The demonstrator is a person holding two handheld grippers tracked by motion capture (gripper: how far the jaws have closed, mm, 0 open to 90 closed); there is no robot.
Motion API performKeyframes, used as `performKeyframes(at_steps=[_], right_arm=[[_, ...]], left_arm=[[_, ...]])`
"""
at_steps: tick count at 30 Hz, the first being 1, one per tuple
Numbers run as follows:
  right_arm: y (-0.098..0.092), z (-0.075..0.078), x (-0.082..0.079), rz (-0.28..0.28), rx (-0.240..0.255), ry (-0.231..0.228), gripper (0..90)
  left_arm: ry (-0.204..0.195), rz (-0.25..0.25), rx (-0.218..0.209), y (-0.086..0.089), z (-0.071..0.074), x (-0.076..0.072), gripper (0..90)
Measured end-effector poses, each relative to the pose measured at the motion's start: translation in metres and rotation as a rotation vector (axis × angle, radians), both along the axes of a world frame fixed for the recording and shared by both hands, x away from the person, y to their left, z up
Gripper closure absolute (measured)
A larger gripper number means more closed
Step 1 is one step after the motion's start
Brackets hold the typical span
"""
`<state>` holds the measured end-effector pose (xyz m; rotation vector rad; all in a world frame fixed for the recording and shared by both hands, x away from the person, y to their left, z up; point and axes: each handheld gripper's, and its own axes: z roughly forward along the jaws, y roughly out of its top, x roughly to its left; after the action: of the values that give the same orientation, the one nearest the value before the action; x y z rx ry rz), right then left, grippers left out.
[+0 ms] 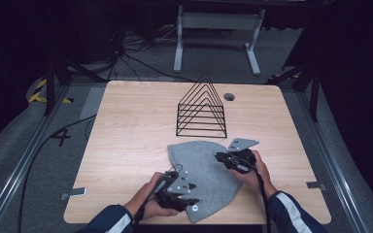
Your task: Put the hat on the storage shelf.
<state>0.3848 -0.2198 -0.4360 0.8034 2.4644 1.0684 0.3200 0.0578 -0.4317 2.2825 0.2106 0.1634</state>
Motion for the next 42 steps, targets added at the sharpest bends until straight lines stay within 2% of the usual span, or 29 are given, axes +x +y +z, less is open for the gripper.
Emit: performKeyframes(at_steps=[1, 2, 4, 5, 6, 7, 8, 10, 12, 13, 15, 16, 17, 18, 21, 23, 25, 30, 31, 32, 36, 39, 40, 42], right_arm=[[-0.002, 0.003, -0.008, 0.014, 0.013, 0.001, 83.8], [-0.002, 0.003, -0.008, 0.014, 0.013, 0.001, 83.8], [-0.002, 0.006, -0.021, 0.047, 0.029, 0.016, 84.7], [0.000, 0.005, -0.036, 0.078, 0.035, 0.038, 85.2], [0.000, 0.005, -0.036, 0.078, 0.035, 0.038, 85.2], [0.006, 0.002, -0.051, 0.121, 0.024, 0.054, 85.6], [0.009, 0.001, -0.059, 0.141, 0.018, 0.060, 85.8], [0.015, -0.002, -0.069, 0.169, 0.004, 0.067, 86.1], [0.018, -0.004, -0.076, 0.186, 0.003, 0.078, 86.2], [0.020, -0.005, -0.079, 0.196, -0.001, 0.076, 86.4], [0.024, -0.010, -0.085, 0.218, -0.033, 0.087, 86.8], [0.025, -0.013, -0.086, 0.221, -0.044, 0.095, 87.0], [0.024, -0.015, -0.086, 0.219, -0.053, 0.101, 87.2], [0.023, -0.018, -0.085, 0.216, -0.063, 0.109, 87.2], [0.015, -0.021, -0.084, 0.198, -0.071, 0.116, 87.4], [0.006, -0.021, -0.083, 0.178, -0.079, 0.109, 87.4], [-0.006, -0.020, -0.079, 0.147, -0.078, 0.108, 87.3], [-0.031, -0.019, -0.065, 0.049, -0.095, 0.084, 85.8], [-0.036, -0.019, -0.062, 0.031, -0.096, 0.077, 85.4], [-0.040, -0.019, -0.059, 0.017, -0.090, 0.078, 84.9], [-0.049, -0.019, -0.050, -0.028, -0.083, 0.076, 81.7], [-0.050, -0.019, -0.047, -0.041, -0.079, 0.078, 79.6], [-0.051, -0.018, -0.045, -0.059, -0.097, 0.060, 72.7], [-0.053, -0.017, -0.042, -0.079, -0.091, 0.064, 69.6]], left_arm=[[-0.012, 0.025, -0.008, 0.005, 0.002, 0.008, 52.4], [-0.012, 0.025, -0.008, 0.005, 0.002, 0.008, 51.8], [-0.023, 0.077, -0.011, 0.014, 0.003, 0.025, 51.9], [-0.026, 0.111, 0.009, 0.020, 0.000, 0.046, 51.9], [-0.026, 0.111, 0.009, 0.020, 0.000, 0.046, 51.8], [-0.010, 0.139, 0.029, 0.022, -0.005, 0.066, 51.6], [-0.001, 0.153, 0.034, 0.023, -0.008, 0.074, 51.5], [-0.016, 0.172, 0.049, 0.021, -0.014, 0.087, 51.8], [-0.013, 0.173, 0.054, 0.020, -0.015, 0.092, 52.0], [-0.012, 0.181, 0.058, 0.018, -0.019, 0.100, 52.0], [-0.028, 0.196, 0.078, 0.016, -0.024, 0.108, 53.2], [-0.026, 0.201, 0.092, 0.015, -0.027, 0.111, 53.6], [-0.022, 0.203, 0.126, 0.014, -0.031, 0.113, 53.6], [-0.004, 0.203, 0.096, 0.016, -0.033, 0.115, 54.1], [0.018, 0.202, 0.104, 0.020, -0.032, 0.113, 55.4], [0.050, 0.193, 0.103, 0.024, -0.032, 0.106, 56.2], [0.063, 0.193, 0.094, 0.026, -0.033, 0.096, 56.3], [0.077, 0.142, 0.114, 0.025, -0.032, 0.049, 56.5], [0.082, 0.129, 0.107, 0.024, -0.032, 0.039, 56.7], [0.082, 0.129, 0.107, 0.024, -0.032, 0.039, 57.8], [0.096, 0.064, 0.116, 0.019, -0.032, 0.007, 55.9], [0.111, 0.054, 0.118, 0.017, -0.030, 0.004, 54.1], [0.099, 0.053, 0.119, 0.016, -0.029, 0.002, 53.8], [0.089, 0.077, 0.100, 0.018, -0.026, 0.008, 50.4]])
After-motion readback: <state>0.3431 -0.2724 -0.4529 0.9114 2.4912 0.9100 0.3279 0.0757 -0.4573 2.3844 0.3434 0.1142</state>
